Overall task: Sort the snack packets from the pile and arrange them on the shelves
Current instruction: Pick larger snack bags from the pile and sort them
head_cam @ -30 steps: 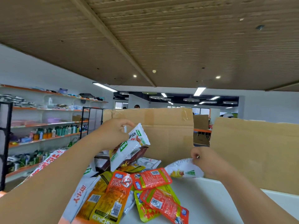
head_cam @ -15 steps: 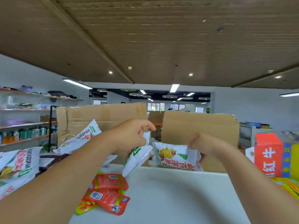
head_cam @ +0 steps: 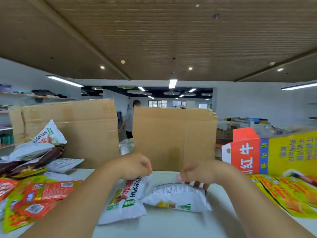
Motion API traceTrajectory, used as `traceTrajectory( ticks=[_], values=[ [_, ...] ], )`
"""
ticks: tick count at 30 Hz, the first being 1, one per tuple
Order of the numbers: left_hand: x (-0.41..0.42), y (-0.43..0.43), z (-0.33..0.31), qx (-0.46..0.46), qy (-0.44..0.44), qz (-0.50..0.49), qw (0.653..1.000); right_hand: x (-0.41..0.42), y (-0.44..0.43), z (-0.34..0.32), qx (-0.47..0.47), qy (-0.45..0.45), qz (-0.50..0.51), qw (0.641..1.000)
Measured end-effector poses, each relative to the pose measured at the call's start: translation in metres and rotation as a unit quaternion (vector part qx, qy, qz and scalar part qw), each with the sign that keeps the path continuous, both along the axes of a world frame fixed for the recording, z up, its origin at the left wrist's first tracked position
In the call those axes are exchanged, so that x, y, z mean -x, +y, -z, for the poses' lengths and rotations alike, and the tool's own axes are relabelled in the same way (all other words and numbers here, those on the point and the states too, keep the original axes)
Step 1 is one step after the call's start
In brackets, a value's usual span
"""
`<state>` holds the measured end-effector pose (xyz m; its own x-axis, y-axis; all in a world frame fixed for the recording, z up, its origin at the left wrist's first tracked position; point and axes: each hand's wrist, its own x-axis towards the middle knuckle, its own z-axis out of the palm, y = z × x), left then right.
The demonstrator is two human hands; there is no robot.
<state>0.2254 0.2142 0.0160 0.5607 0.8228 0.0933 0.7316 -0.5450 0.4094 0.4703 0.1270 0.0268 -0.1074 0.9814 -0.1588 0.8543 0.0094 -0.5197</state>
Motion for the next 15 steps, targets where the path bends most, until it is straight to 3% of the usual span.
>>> traceTrajectory(
  ticks=[4,7,15],
  values=[
    [0.014,0.001,0.002,0.025,-0.062,-0.009,0.998,0.014,-0.008,-0.005,-0.009,-0.055,-0.040,0.998],
    [0.015,-0.006,0.003,0.028,-0.026,-0.006,0.999,0.025,-0.014,-0.004,0.005,-0.163,-0.061,0.985],
    [0.013,-0.011,0.003,0.006,0.004,-0.017,1.000,0.047,-0.007,0.009,-0.013,-0.164,-0.084,0.983]
  ],
)
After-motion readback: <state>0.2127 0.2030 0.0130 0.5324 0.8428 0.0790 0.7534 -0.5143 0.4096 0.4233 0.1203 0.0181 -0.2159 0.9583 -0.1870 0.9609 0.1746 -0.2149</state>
